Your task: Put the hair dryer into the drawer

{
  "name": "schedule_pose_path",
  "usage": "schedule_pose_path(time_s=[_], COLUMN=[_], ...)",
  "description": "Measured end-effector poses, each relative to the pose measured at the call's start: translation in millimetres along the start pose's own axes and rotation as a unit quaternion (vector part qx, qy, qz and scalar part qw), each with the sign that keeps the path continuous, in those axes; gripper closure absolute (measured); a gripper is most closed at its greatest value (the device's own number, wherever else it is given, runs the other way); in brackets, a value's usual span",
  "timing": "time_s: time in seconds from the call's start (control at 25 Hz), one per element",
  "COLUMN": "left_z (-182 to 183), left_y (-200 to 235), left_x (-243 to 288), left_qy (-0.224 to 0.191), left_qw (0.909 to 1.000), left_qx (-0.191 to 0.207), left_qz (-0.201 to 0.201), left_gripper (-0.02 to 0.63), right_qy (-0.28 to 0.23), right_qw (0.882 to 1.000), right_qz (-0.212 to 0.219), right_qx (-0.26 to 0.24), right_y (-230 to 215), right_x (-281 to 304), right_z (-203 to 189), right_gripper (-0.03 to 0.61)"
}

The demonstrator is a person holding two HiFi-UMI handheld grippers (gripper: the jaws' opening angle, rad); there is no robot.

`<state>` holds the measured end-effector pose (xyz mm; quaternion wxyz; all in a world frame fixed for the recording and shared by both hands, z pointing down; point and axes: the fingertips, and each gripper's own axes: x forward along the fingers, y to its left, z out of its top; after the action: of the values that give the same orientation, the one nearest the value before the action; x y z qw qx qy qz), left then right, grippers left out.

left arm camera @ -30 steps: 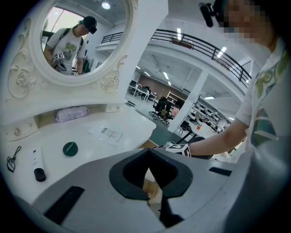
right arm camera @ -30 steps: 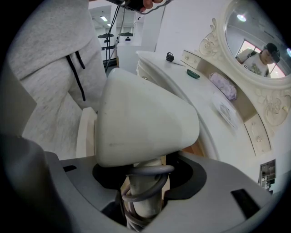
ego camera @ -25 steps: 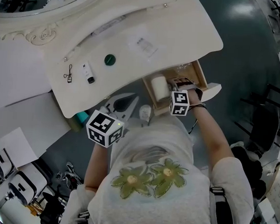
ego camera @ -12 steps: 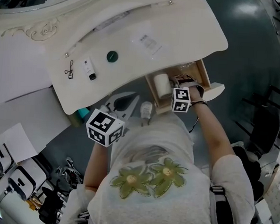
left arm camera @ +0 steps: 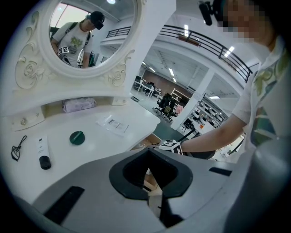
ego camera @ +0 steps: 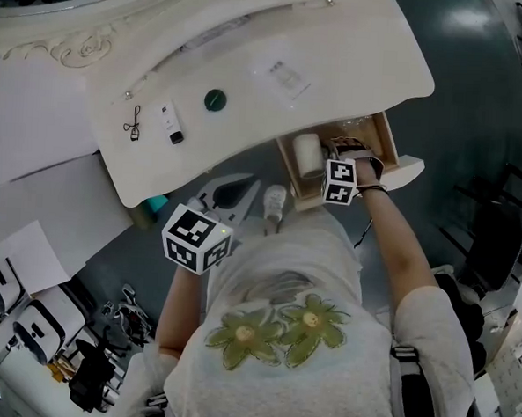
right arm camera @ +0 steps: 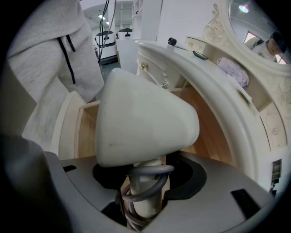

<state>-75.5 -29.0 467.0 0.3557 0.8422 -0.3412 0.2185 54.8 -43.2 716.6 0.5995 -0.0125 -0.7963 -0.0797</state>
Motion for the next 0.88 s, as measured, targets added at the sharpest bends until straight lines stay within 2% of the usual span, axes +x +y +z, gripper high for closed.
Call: schedule_pose_path(time_s=[0.88], left_z=[-10.9], left_y=[7.2], left_x=[-3.9], left_qy=[0.01], left_qw=[0.9997], left_qx=[-0.022], left_qz=[0.008], left_gripper=[0.604], right_qy=[0.018], right_qw=[1.0], right_qz=[-0.006], right_qx=[0.007], right_y=[-7.8], right_x=[18.6], right_z=[-2.5], right_gripper=[0.333])
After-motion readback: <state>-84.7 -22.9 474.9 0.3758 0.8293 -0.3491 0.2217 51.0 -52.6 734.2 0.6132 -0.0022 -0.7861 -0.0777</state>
